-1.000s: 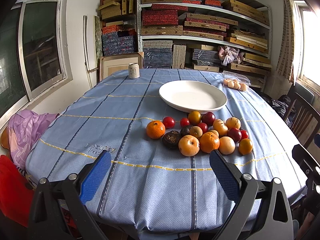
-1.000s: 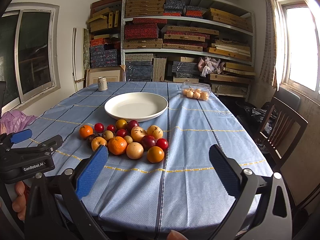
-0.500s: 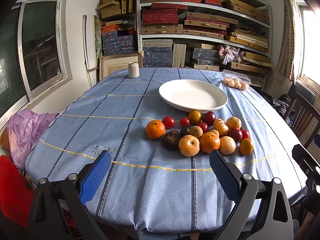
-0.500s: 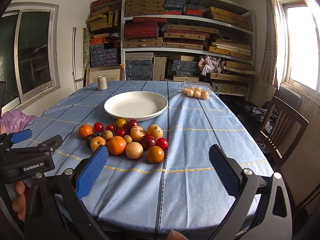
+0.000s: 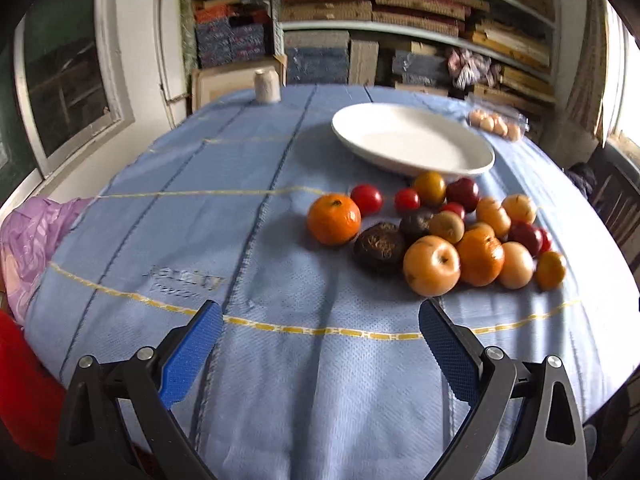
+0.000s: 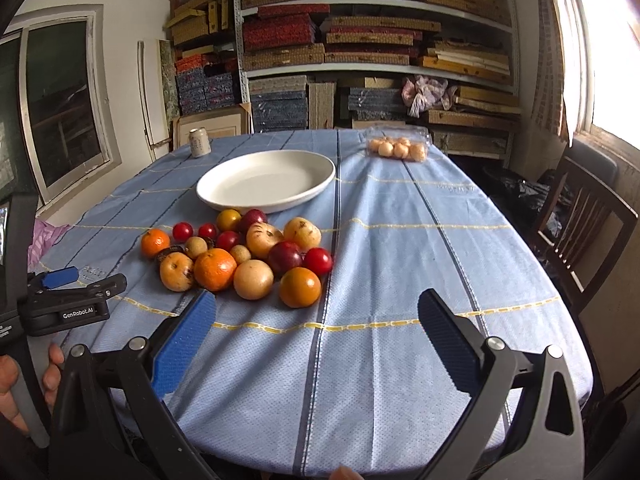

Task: Organize fruits
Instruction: 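Grasp a tangerine with the left tool while the right tool grasps a small orange fruit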

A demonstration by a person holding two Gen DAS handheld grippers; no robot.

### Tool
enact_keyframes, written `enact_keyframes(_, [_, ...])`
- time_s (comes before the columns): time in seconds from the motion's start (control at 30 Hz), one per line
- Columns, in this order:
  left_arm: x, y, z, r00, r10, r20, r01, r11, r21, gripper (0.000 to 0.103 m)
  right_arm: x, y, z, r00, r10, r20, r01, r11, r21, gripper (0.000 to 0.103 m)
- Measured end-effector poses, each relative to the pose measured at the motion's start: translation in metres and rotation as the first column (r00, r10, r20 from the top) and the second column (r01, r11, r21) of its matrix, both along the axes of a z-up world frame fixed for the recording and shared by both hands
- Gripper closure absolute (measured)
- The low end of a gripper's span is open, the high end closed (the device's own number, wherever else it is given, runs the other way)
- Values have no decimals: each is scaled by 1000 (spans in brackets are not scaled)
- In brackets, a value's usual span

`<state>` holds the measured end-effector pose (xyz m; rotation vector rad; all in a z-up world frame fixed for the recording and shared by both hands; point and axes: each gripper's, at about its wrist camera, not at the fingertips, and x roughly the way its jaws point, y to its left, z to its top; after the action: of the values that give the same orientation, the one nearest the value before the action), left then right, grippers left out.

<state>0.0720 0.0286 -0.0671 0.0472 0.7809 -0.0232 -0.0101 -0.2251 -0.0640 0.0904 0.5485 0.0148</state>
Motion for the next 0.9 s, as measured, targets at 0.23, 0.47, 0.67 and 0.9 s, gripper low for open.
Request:
enact_keyframes(0.23, [27,-13,-10,999,-35,-17,36,998,50,4,22,-14,-14,999,-3,-45,4,1000,14,4])
enact_keyframes(0.47, [75,12,-5,997,67,-41,-66,998,8,4,38,-21,-22,997,-2,-78,4,999,32,4])
enact_keyframes(0.67, [98,-3,-12,997,56,-53,-55,998,25,36,46,-20,-25,996,0,-90,2,1000,26,4])
enact_keyframes(0.9, [102,-11,-19,999,17,-47,-15,999,42,57,52,-25,-29,994,-5,-106,9,999,33,4])
